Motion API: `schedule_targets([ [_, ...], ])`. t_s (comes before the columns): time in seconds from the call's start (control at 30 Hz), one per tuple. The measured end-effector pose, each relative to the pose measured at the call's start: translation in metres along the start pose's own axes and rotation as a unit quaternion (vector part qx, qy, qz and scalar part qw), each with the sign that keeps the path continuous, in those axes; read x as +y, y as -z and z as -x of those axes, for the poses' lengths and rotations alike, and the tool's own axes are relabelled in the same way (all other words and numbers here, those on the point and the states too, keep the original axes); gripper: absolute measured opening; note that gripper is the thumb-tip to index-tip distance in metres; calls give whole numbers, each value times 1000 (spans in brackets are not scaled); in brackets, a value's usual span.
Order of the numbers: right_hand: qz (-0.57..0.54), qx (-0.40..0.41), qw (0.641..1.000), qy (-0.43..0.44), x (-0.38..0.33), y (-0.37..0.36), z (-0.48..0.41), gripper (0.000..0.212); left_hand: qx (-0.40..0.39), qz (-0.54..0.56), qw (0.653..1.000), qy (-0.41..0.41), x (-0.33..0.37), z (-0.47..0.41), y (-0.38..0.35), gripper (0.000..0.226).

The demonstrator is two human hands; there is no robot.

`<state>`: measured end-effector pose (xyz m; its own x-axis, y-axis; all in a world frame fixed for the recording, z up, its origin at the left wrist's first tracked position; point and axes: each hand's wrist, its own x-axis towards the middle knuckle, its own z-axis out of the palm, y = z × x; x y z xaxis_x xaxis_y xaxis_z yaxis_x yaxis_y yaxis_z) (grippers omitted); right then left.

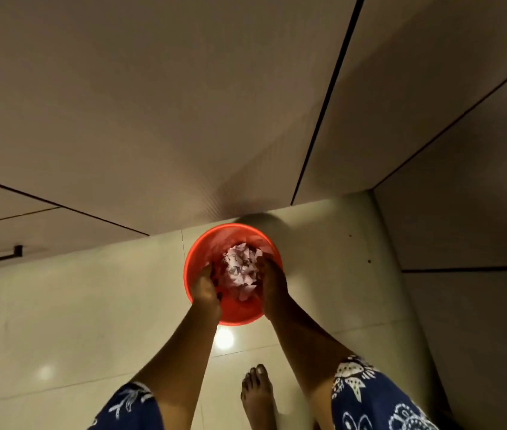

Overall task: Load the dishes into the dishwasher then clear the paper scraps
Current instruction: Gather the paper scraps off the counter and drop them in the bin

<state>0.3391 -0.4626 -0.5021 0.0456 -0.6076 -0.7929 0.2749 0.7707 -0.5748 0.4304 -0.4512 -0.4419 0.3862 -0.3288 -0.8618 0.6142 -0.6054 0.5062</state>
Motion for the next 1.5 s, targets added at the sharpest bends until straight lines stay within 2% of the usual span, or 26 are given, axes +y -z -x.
schedule_targets([
  [0.07,-19,25,999,-18,-7,1,19,35,-20,-4,1000,5,4,16,1,35],
  [0.23,-52,63,995,-53,-54,3,100,18,-54,43,998,13,17,90,8,27],
  [0.3,-73,52,995,-41,-88,3,152,19,-65,48,997,11,30,139,9,31],
  [0.43,-121,57,991,-28,-164,12,257,24,-92,61,993,31,63,248,-6,19],
  [0.6,-165,41,980,107,-261,53,377,27,-230,37,972,-41,97,370,-51,22],
  [0.73,-175,46,957,225,-330,98,452,24,-333,-34,932,-137,113,460,-106,21],
  [0.9,-152,138,911,357,-409,182,508,23,-434,-168,833,-301,112,535,-198,20],
  [0.97,-107,200,896,381,-431,222,512,21,-448,-248,769,-382,102,549,-237,18],
  [1.03,27,301,864,403,-447,263,505,15,-426,-370,674,-477,86,551,-275,24],
  [1.1,187,387,807,404,-453,297,491,14,-366,-489,557,-563,71,546,-307,51],
  [1.13,258,409,784,389,-455,312,482,30,-340,-538,506,-582,65,544,-319,65],
  [1.2,370,423,759,329,-457,336,463,68,-300,-615,438,-583,54,541,-338,84],
  [1.27,428,437,746,262,-460,355,446,84,-261,-653,396,-590,47,539,-351,98],
  [1.33,444,452,741,222,-471,369,434,91,-233,-668,376,-599,44,539,-366,107],
  [1.5,463,451,740,185,-516,386,408,89,-219,-678,366,-599,55,536,-424,95],
])
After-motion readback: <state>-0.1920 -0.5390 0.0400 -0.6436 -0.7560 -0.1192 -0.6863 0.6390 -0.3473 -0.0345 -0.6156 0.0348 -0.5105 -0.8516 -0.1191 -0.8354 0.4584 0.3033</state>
